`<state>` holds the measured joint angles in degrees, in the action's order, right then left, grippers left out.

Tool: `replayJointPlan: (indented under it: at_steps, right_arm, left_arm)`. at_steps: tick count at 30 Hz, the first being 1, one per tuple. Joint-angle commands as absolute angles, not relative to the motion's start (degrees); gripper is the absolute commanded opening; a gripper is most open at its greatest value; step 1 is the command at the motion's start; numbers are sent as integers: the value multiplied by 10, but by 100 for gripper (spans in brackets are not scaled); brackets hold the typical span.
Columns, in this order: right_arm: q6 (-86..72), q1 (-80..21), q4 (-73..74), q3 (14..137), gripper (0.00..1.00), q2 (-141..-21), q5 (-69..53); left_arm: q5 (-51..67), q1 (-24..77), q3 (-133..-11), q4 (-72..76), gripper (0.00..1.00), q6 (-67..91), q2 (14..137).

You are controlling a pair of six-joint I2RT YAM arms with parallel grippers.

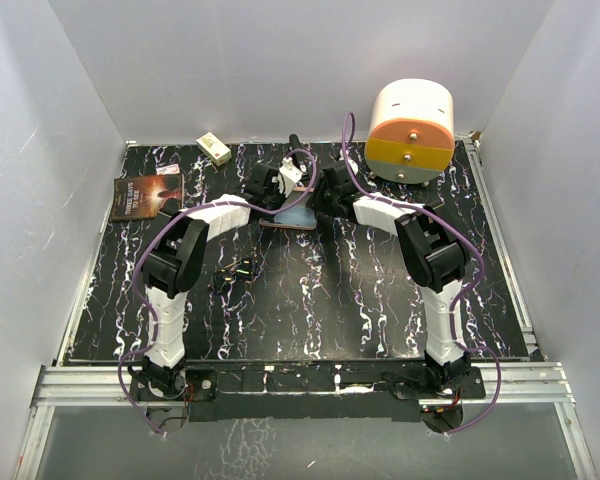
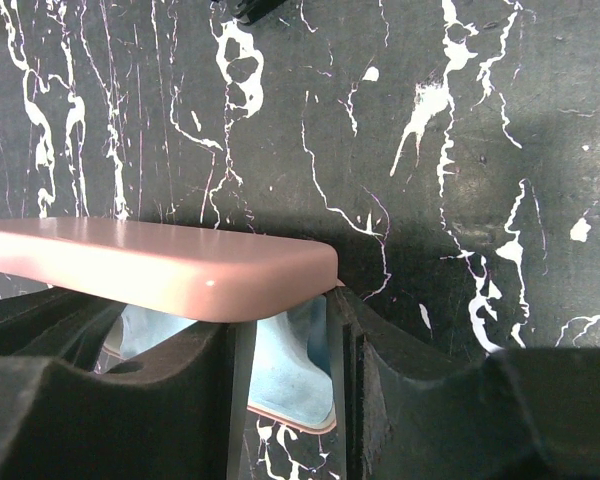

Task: Organize the sunglasses
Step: Place the glasses cleaning cloth in the sunglasses case.

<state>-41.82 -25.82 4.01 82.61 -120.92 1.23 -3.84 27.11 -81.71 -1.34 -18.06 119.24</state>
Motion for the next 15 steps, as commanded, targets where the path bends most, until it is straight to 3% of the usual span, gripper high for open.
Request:
replayJointPlan:
  at_steps: [1, 7, 11, 15]
  right_arm:
    - [-401, -259, -6, 822, 39, -1183, 28]
    - [-399, -260, -16, 811, 41, -1176, 26]
    - [-398, -260, -25, 801, 42, -1171, 22]
    - [-398, -260, -32, 790, 42, -1161, 27]
  left_arm:
    - [-35, 267, -811, -7, 13, -186, 1146]
    - [-39, 267, -806, -1, 16, -192, 1140]
    - [-25, 267, -802, 0, 43, -195, 1134]
    - [-25, 267, -799, 4, 45, -195, 1129]
